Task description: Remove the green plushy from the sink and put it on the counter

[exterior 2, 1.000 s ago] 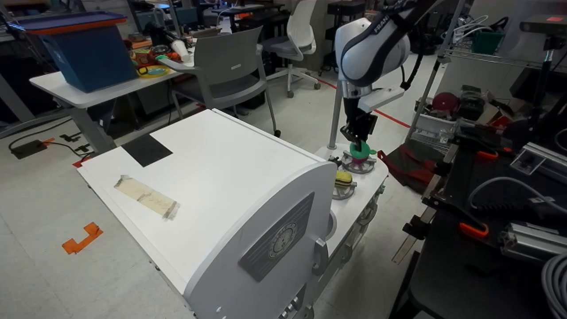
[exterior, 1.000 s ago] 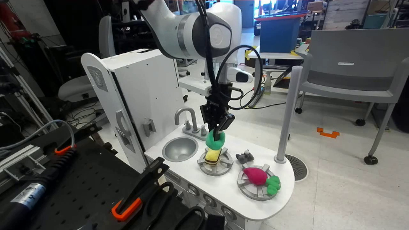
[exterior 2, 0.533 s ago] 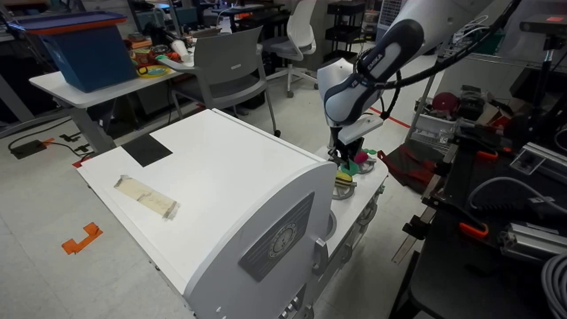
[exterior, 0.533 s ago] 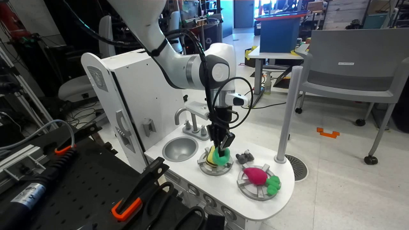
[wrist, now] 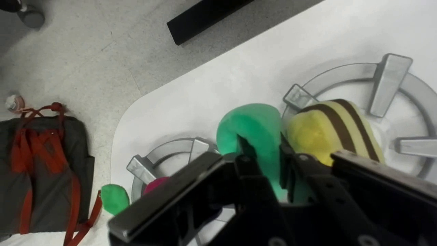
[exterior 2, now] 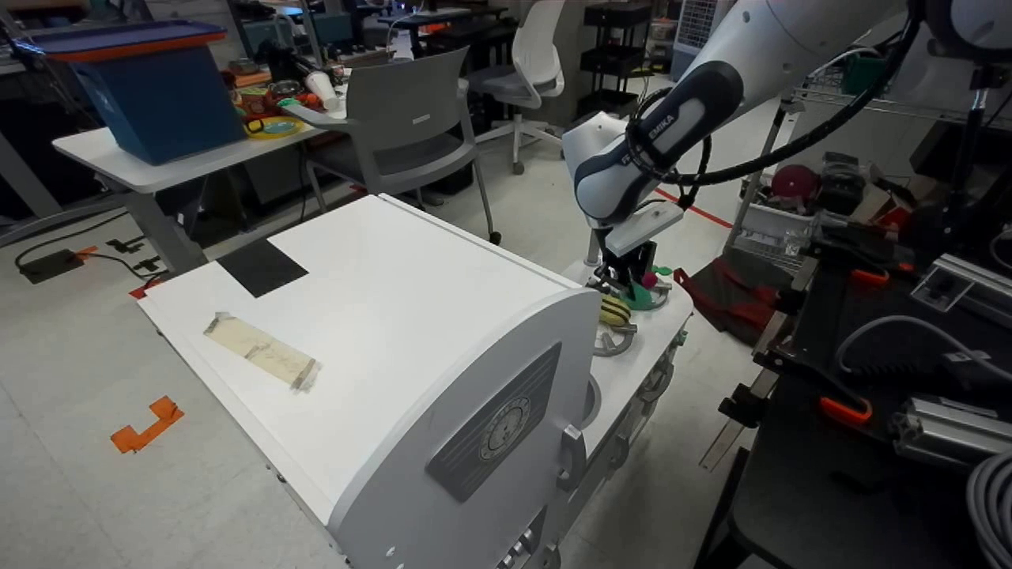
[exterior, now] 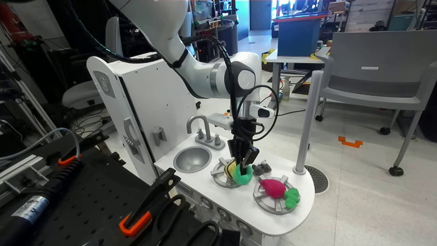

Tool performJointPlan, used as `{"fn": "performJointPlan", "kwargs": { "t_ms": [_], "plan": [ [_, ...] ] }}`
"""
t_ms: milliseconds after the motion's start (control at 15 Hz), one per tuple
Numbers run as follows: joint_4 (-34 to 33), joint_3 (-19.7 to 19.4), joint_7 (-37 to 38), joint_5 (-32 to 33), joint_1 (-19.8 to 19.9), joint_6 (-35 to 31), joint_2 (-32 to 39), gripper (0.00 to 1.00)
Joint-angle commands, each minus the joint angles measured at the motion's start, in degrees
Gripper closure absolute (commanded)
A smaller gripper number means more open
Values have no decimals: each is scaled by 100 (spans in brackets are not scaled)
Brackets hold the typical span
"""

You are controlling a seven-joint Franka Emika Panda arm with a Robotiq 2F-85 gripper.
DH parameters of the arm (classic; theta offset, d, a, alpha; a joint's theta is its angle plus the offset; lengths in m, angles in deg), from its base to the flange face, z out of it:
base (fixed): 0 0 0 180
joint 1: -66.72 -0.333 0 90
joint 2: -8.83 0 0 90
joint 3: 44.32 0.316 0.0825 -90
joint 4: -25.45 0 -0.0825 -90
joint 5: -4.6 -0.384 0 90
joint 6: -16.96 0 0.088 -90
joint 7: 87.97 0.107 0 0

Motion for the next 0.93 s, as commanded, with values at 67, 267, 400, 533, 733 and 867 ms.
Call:
{"fn": "performJointPlan", "kwargs": {
  "t_ms": [67, 267, 400, 533, 733, 867],
  "plan": [
    [-689, -2, 19, 190, 19, 539, 463, 43],
    [-907, -51, 60, 311, -13, 537, 626, 22],
    [-1074, -78, 95, 364, 11, 535, 712, 7],
    [-1231, -111, 137, 402, 37, 560, 784, 0],
    [-1082, -73, 24, 335, 42, 764, 579, 0],
    [-671, 77, -291, 299, 27, 927, 200, 0]
  ]
}}
